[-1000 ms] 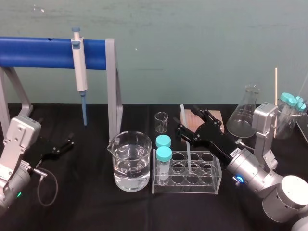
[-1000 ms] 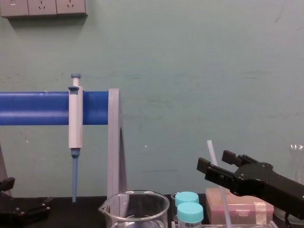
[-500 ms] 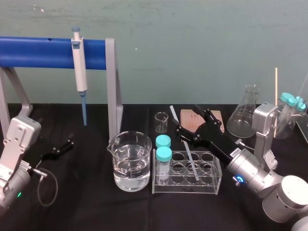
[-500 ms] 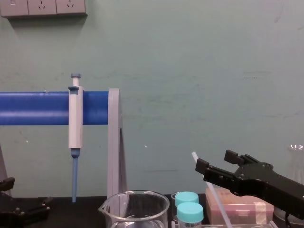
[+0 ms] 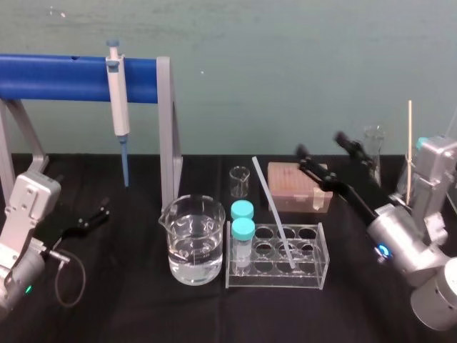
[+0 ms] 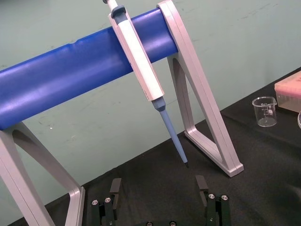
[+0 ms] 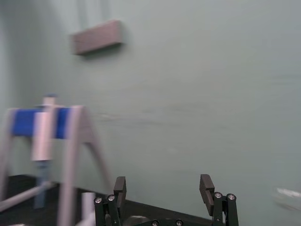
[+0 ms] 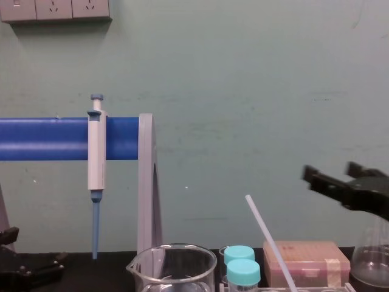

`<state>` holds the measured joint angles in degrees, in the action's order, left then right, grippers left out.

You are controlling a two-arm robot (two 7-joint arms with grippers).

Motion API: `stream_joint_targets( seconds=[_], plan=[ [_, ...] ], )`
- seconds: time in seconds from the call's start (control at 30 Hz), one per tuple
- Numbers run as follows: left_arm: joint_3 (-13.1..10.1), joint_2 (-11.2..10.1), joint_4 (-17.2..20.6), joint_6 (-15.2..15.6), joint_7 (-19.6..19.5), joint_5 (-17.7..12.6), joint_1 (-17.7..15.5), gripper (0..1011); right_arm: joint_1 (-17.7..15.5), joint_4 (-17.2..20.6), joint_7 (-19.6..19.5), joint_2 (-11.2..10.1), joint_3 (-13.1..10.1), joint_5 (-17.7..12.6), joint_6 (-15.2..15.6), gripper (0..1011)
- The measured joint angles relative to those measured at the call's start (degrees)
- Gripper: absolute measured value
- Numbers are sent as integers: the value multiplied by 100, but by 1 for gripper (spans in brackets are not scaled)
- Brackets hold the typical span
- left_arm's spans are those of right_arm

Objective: Pick up the stirring rod with one hand, then place it down.

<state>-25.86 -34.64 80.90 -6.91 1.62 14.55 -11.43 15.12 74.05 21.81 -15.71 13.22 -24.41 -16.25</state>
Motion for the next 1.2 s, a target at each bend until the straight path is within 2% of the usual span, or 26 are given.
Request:
stream_joint_targets(
  seconds=[0.03,0.1,0.17,0.33,0.43,1.2],
  plan=[
    [0,0,0,0,0,0,0,1000,-105,128,-309,10,-115,90,111,1004],
    [0,0,0,0,0,0,0,1000,-241,259,-677,29,-264,197,292,1004],
    [0,0,0,0,0,0,0,1000,-337,308,-908,41,-361,277,478,1004],
    [0,0,0,0,0,0,0,1000,-446,248,-1099,77,-450,382,721,1004],
    [0,0,0,0,0,0,0,1000,-476,192,-1134,95,-472,422,798,1004],
    [0,0,0,0,0,0,0,1000,-456,216,-1110,83,-453,402,751,1004]
  ],
)
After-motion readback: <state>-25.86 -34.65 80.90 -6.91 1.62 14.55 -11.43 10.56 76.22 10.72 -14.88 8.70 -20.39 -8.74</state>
